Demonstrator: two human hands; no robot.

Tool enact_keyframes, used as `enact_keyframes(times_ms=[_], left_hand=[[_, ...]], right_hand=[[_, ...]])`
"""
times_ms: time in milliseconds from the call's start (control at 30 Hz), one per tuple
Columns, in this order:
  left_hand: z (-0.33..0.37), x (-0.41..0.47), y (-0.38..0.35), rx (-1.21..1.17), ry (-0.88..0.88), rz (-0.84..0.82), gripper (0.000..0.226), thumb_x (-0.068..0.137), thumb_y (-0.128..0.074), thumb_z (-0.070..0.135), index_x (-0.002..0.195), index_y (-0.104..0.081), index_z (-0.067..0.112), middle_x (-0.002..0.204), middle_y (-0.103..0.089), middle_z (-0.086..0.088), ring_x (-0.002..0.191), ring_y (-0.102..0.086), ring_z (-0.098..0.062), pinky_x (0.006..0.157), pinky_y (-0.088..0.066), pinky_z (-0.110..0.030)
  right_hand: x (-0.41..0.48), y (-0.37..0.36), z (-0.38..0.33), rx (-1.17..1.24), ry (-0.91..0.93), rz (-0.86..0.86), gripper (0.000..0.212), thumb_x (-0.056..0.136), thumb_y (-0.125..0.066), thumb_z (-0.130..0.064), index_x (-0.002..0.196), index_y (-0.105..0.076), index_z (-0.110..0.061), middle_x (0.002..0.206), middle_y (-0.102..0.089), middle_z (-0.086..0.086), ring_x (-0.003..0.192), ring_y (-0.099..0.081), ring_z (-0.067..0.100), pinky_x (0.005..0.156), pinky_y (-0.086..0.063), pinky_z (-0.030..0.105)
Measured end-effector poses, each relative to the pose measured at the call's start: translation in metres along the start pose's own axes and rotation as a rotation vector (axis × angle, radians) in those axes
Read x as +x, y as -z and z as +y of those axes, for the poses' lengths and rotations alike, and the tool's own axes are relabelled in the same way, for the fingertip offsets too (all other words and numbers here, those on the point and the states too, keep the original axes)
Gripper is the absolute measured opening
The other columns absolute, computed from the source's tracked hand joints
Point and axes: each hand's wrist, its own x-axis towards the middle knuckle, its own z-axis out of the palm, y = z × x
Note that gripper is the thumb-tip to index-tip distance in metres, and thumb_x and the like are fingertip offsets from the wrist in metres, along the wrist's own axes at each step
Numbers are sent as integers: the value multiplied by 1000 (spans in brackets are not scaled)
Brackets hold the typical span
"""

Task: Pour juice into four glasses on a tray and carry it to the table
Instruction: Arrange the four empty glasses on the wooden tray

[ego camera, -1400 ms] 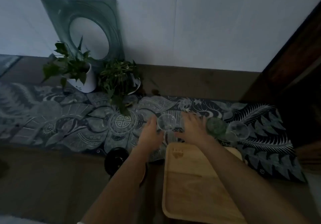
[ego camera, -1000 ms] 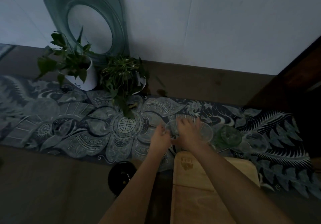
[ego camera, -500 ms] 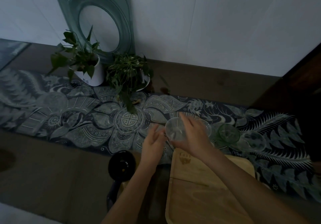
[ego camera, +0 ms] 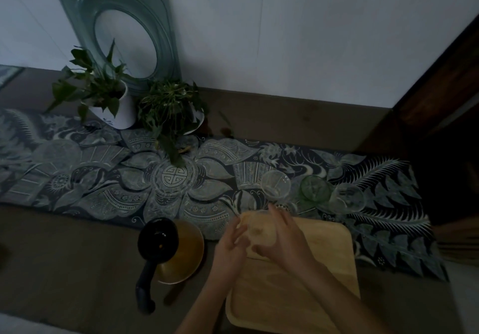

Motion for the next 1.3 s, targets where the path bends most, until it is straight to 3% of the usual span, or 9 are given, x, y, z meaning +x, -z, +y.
enact_keyframes(times_ms=[133, 367, 500, 667, 800, 867, 933, 1100, 1300], left_hand=[[-2, -7, -4, 102, 17, -12, 48, 97, -61, 11, 140, -50, 30, 120, -67, 16, 118, -63, -8, 106, -50, -43], [-15, -7, -5, 174, 15, 1, 48, 94, -62, 29, 141, -52, 34, 124, -70, 12, 117, -65, -8, 104, -51, -47], [-8, -8, -6, 157, 39, 40, 26, 99, -55, 46, 125, -60, 47, 116, -71, 15, 111, -67, -8, 100, -54, -43], [14, 1, -6, 152, -6, 53, 26, 97, -47, 60, 111, -65, 48, 111, -73, 13, 107, -69, -9, 97, -54, -45], [46, 30, -19, 181, -33, 64, 57, 88, -43, 76, 125, -62, 37, 129, -66, 7, 122, -61, -16, 106, -48, -52], [63, 43, -28, 231, -49, 51, 48, 97, -37, 65, 122, -62, 33, 128, -63, 6, 123, -57, -17, 109, -44, -51], [77, 56, -38, 297, -74, 19, 53, 103, -30, 57, 137, -55, 25, 138, -58, -1, 131, -52, -22, 112, -39, -52], [89, 78, -57, 326, -28, -20, 63, 104, -26, 58, 156, -33, 23, 161, -35, -2, 148, -31, -24, 122, -24, -47], [93, 89, -62, 279, 30, -49, 75, 91, -28, 73, 151, -38, 29, 154, -44, -3, 142, -41, -27, 116, -34, -55]], right_hand=[[-7, -4, 9, 2, 0, -31, 119, 70, -88, -50, 161, -15, -22, 158, -30, 3, 137, -43, 19, 98, -37, 19], [-6, -7, 18, 7, 26, -45, 125, 66, -86, -60, 161, -13, -23, 153, -37, 5, 133, -47, 21, 100, -46, 30], [-4, -3, 21, -25, -8, -66, 138, 55, -77, -82, 161, -8, -26, 156, -37, 2, 139, -41, 20, 111, -37, 34], [15, 33, 20, -46, -13, 168, 107, 72, -60, -87, 154, -34, -22, 148, -51, 1, 137, -43, 22, 119, -25, 45], [55, 58, 30, -189, 50, 306, 95, 81, -64, -73, 152, -38, -16, 136, -61, 6, 129, -53, 27, 118, -20, 58], [76, 64, 28, -293, 27, 265, 99, 78, -66, -75, 153, -36, -17, 138, -60, 5, 130, -52, 26, 117, -21, 60], [90, 65, 26, -354, 0, 184, 107, 73, -69, -77, 155, -31, -20, 148, -53, 4, 137, -46, 25, 118, -15, 63], [107, 60, 26, -393, -72, 83, 119, 65, -80, -71, 158, -22, -24, 158, -41, 3, 146, -36, 26, 119, 0, 65], [113, 55, 26, -363, -84, 66, 116, 69, -83, -62, 158, -20, -22, 158, -41, 3, 145, -38, 26, 120, 2, 64]])
